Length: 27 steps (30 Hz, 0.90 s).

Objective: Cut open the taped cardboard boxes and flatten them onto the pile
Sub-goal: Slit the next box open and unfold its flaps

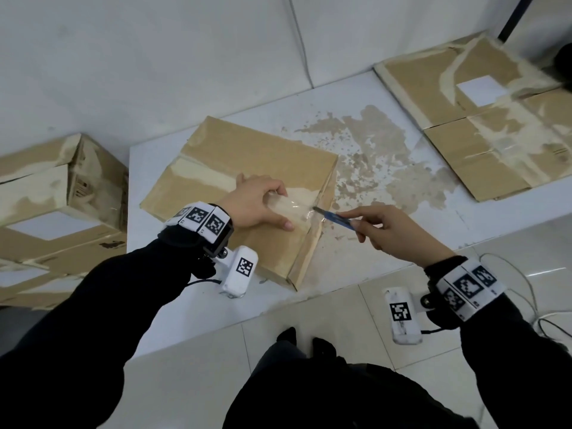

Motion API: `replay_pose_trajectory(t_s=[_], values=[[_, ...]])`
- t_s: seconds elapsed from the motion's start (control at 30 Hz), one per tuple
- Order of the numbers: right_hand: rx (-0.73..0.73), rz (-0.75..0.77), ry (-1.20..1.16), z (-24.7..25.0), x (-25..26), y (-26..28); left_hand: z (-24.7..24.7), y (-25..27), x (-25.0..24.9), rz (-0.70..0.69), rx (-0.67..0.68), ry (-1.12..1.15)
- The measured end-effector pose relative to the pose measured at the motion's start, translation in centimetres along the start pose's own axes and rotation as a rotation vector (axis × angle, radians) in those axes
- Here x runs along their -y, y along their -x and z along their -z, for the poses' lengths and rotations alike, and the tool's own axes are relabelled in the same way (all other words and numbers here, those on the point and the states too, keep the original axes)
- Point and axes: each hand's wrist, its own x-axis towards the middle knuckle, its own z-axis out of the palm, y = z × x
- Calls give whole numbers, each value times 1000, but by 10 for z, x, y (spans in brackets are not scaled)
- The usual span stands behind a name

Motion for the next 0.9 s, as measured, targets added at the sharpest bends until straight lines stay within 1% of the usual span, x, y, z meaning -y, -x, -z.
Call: replay_pose_trajectory(t_s=[0.17, 0.33, 0.43, 0.47, 0.5, 0.57, 0.7, 0.77, 0.8, 0.87, 0.9], values=[[-25, -56, -133, -10, 4, 2, -1, 1, 4, -50, -38, 3], [-10, -46, -48, -11, 13, 4, -2, 1, 8, -91, -89, 0], [55, -39, 15, -10, 14, 12, 4, 2, 9, -111, -171, 44], [30, -37, 11, -11, 14, 13, 8, 1, 7, -121, -200, 53], [-25, -33, -6, -11, 15, 13, 12, 0, 4, -129, -205, 48], [-143, -1, -16, -12, 19, 11, 17, -1, -4, -125, -154, -24], [-345, 93, 148, -5, 22, 10, 22, -2, -15, -60, -32, -356], [-348, 123, 227, -4, 20, 10, 17, -2, -23, -2, 7, -510], [-326, 128, 268, -5, 19, 11, 14, -2, -27, 26, -1, -551], [-297, 131, 362, -7, 18, 12, 10, 1, -33, 74, -51, -553], [-291, 133, 404, -7, 17, 12, 9, 4, -34, 97, -79, -505]])
